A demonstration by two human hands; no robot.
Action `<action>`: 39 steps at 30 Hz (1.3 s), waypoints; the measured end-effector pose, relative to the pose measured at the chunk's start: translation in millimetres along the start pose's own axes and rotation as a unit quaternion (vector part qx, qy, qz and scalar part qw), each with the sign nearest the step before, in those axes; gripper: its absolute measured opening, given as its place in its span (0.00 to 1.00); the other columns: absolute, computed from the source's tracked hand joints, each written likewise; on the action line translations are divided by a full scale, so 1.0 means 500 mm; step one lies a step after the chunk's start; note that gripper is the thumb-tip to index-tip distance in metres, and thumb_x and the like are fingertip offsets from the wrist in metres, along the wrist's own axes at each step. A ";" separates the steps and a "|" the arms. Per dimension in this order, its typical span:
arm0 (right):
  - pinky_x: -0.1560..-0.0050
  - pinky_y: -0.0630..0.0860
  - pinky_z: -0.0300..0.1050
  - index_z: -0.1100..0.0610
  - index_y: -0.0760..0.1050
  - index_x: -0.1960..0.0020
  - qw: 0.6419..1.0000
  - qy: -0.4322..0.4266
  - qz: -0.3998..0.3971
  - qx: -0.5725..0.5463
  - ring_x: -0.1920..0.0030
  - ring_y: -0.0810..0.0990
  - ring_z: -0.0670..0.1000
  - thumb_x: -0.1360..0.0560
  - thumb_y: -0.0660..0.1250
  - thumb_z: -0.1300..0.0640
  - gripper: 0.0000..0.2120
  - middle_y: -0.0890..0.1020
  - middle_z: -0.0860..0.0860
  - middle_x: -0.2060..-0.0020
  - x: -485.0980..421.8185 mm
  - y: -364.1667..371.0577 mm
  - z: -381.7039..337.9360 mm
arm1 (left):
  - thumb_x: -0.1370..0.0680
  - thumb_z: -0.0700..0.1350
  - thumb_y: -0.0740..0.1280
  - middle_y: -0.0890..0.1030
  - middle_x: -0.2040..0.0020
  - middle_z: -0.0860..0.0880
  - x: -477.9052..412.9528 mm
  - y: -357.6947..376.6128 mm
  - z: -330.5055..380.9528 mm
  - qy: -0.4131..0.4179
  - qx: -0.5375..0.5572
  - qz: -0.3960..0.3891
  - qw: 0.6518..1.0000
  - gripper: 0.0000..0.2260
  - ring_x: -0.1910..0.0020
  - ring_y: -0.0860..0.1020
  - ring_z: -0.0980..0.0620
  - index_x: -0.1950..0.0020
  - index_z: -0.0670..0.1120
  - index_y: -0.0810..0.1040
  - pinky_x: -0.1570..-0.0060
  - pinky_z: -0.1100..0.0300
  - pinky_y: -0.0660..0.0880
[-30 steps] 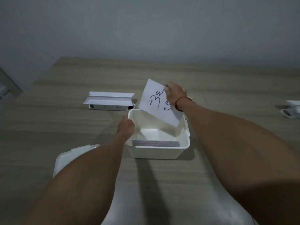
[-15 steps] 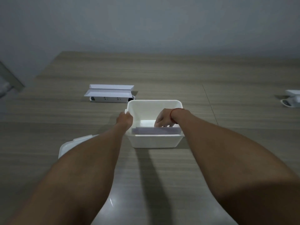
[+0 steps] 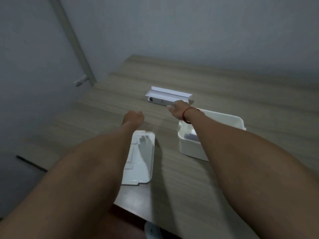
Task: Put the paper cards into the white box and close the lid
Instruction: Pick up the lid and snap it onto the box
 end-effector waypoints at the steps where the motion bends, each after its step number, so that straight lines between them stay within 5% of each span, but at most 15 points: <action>1: 0.37 0.71 0.48 0.63 0.73 0.34 1.000 -0.008 -0.012 -0.003 0.36 0.75 0.60 0.19 0.55 0.47 0.24 0.76 0.61 0.35 0.000 0.022 -0.028 | 0.19 0.51 0.54 0.75 0.33 0.32 -0.004 -0.021 -0.030 -0.013 -0.003 0.003 1.000 0.26 0.33 0.73 0.36 0.34 0.31 0.73 0.36 0.52 0.70; 13: 0.36 0.71 0.46 0.65 0.69 0.31 0.989 0.117 -0.090 0.017 0.33 0.74 0.60 0.20 0.58 0.51 0.23 0.75 0.61 0.33 0.008 0.353 -0.047 | 0.19 0.54 0.56 0.73 0.30 0.36 0.000 0.017 -0.314 -0.134 -0.025 -0.061 0.989 0.26 0.30 0.71 0.38 0.30 0.35 0.69 0.33 0.52 0.68; 18: 0.41 0.74 0.48 0.63 0.73 0.36 0.968 0.228 -0.060 -0.084 0.38 0.78 0.60 0.22 0.62 0.49 0.22 0.78 0.60 0.37 0.014 0.432 -0.024 | 0.21 0.55 0.59 0.69 0.28 0.38 -0.021 0.055 -0.348 -0.150 -0.026 -0.054 0.987 0.28 0.28 0.67 0.38 0.28 0.37 0.66 0.31 0.47 0.65; 24: 0.53 0.72 0.44 0.62 0.71 0.33 0.911 0.321 -0.057 -0.254 0.45 0.81 0.58 0.24 0.61 0.44 0.27 0.80 0.56 0.41 0.030 0.458 -0.042 | 0.27 0.60 0.66 0.69 0.27 0.41 -0.015 0.064 -0.376 -0.227 0.101 -0.119 0.961 0.38 0.29 0.69 0.40 0.25 0.40 0.61 0.31 0.48 0.69; 29: 0.34 0.69 0.52 0.60 0.64 0.27 0.881 0.318 -0.006 -0.350 0.33 0.74 0.60 0.22 0.59 0.45 0.29 0.73 0.57 0.31 0.026 0.369 -0.114 | 0.30 0.56 0.73 0.71 0.29 0.42 -0.019 -0.025 -0.311 -0.153 0.174 -0.130 0.964 0.40 0.31 0.72 0.42 0.26 0.38 0.62 0.38 0.54 0.72; 37: 0.30 0.65 0.51 0.64 0.58 0.24 0.866 0.228 0.042 -0.444 0.27 0.67 0.58 0.17 0.47 0.47 0.28 0.65 0.59 0.26 0.016 0.130 -0.241 | 0.29 0.39 0.76 0.81 0.49 0.44 -0.016 -0.221 -0.105 0.080 0.263 -0.133 0.952 0.22 0.54 0.79 0.48 0.37 0.36 0.78 0.63 0.62 0.79; 39: 0.31 0.67 0.52 0.61 0.61 0.25 0.827 0.235 0.064 -0.506 0.29 0.70 0.57 0.18 0.47 0.43 0.29 0.70 0.56 0.29 0.019 0.076 -0.261 | 0.29 0.37 0.75 0.81 0.53 0.42 -0.010 -0.241 -0.056 0.155 0.221 -0.141 0.952 0.18 0.56 0.79 0.48 0.40 0.33 0.80 0.63 0.61 0.77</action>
Point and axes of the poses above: each hand's wrist, its own x-axis away from the middle knuckle, its own y-axis out of the palm, z = x × y, the point moved 2 cm from there along -x, towards the middle knuckle
